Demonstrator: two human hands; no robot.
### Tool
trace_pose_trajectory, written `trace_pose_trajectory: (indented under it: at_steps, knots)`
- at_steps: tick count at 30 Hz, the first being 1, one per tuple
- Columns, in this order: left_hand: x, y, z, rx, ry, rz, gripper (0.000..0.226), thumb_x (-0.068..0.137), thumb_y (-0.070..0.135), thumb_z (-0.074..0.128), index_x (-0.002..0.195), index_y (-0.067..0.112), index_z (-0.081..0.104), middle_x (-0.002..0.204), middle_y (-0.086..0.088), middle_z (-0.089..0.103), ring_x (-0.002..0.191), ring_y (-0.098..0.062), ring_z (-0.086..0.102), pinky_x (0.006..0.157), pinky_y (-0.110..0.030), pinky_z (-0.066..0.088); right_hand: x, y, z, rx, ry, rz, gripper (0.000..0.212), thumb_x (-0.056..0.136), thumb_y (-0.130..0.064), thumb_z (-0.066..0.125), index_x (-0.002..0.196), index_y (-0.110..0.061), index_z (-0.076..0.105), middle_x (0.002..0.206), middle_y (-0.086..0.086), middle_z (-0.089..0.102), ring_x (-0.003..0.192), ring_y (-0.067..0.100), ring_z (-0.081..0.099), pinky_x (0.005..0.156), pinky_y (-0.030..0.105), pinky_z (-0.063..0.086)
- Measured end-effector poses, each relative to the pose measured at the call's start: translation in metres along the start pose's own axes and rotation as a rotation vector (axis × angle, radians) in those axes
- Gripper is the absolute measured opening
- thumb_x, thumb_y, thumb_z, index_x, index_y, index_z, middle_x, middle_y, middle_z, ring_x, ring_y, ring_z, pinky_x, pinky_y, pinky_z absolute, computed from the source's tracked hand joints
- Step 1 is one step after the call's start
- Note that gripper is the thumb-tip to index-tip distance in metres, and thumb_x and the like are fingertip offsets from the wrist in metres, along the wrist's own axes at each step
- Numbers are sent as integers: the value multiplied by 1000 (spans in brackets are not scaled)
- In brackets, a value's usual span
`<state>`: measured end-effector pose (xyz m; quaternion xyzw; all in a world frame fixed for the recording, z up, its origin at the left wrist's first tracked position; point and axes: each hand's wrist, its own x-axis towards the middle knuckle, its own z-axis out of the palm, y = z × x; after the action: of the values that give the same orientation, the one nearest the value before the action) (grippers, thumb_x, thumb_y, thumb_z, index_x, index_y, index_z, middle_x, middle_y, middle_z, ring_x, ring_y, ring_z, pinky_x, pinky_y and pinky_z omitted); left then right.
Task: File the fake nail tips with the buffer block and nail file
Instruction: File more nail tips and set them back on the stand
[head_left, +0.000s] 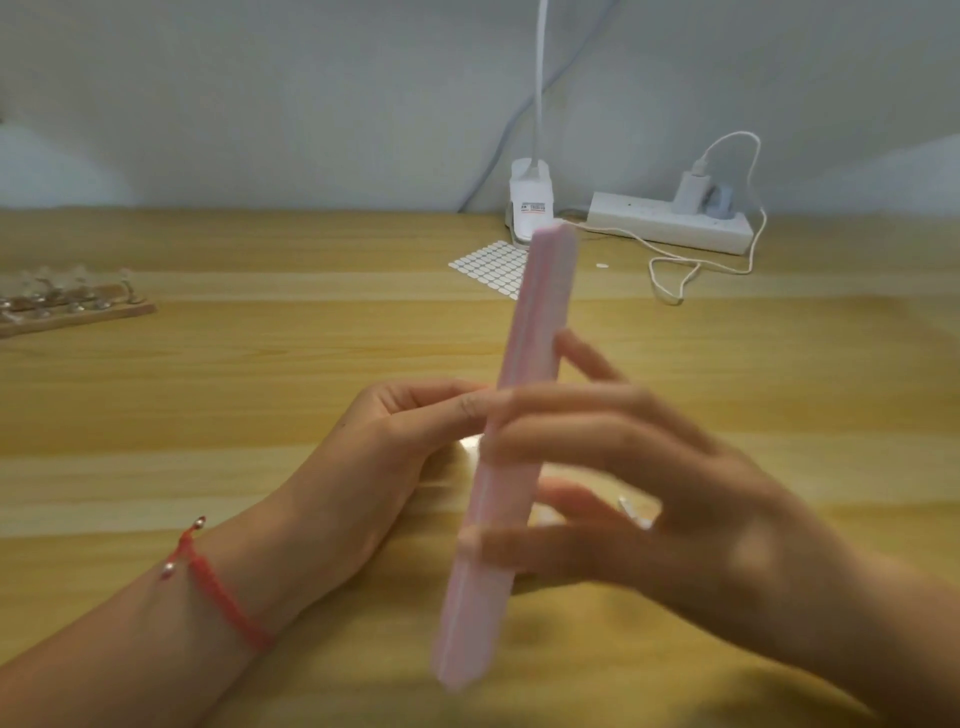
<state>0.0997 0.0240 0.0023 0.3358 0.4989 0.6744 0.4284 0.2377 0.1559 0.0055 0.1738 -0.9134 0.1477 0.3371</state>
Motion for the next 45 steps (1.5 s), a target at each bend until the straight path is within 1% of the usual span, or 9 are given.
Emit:
trace_pose_trajectory:
  at_steps: [3,6,10,14,17,23,27,34,45]
  knots:
    - [2,-1,1,52,31,7,18,63,28,75,73,14,78,70,1,70,64,-7,64,60,-13,48,7,22,-20,-154,130,113,21,95,-2,60,111,-11,70,116,8,57,120,31,56,110,46,41]
    - [2,-1,-1,57,32,-5,20,58,23,77,74,12,77,73,-4,71,68,-12,66,63,-18,51,5,11,-9,9,90,245,29,90,-6,69,115,-20,68,121,-1,61,123,11,55,112,30,38]
    - [0,1,1,16,27,-11,19,56,14,79,74,13,78,71,-1,72,64,-9,67,59,-16,52,3,7,-5,32,46,132,26,91,-20,67,117,-21,68,121,-1,62,123,11,54,116,41,35]
    - [1,0,2,66,61,-2,17,68,25,66,71,13,78,69,-2,70,64,-8,63,60,-16,50,2,21,-13,-220,122,98,36,86,4,69,116,-16,65,117,9,55,119,35,57,106,50,45]
    - [0,1,1,1,62,-31,14,66,23,71,71,11,76,71,-7,70,65,-14,66,60,-25,54,-6,7,6,-163,2,-84,28,89,1,71,111,-17,74,117,8,65,122,24,56,112,52,37]
    - [2,-2,0,110,75,-13,23,60,31,75,72,11,76,76,-8,68,70,-13,63,73,-31,43,-1,26,-11,-126,189,180,29,90,4,68,114,-11,68,114,14,58,115,32,60,100,54,48]
    - [1,-1,0,7,43,-28,21,61,22,75,76,7,76,71,-9,69,64,-16,66,59,-26,54,-6,9,5,-74,34,-28,35,89,4,70,115,-18,72,117,8,65,121,22,56,114,51,35]
    - [2,-7,-4,128,53,6,28,63,30,74,76,5,75,81,-12,72,74,-17,66,75,-35,50,-12,10,7,-113,126,52,29,90,-2,71,115,-16,70,119,4,58,118,21,58,107,53,43]
    - [3,-8,-3,207,111,58,28,61,50,69,78,31,79,72,14,67,76,7,61,81,-29,34,-15,74,-63,-556,344,284,24,95,-9,65,119,-6,64,120,29,58,116,40,55,110,17,34]
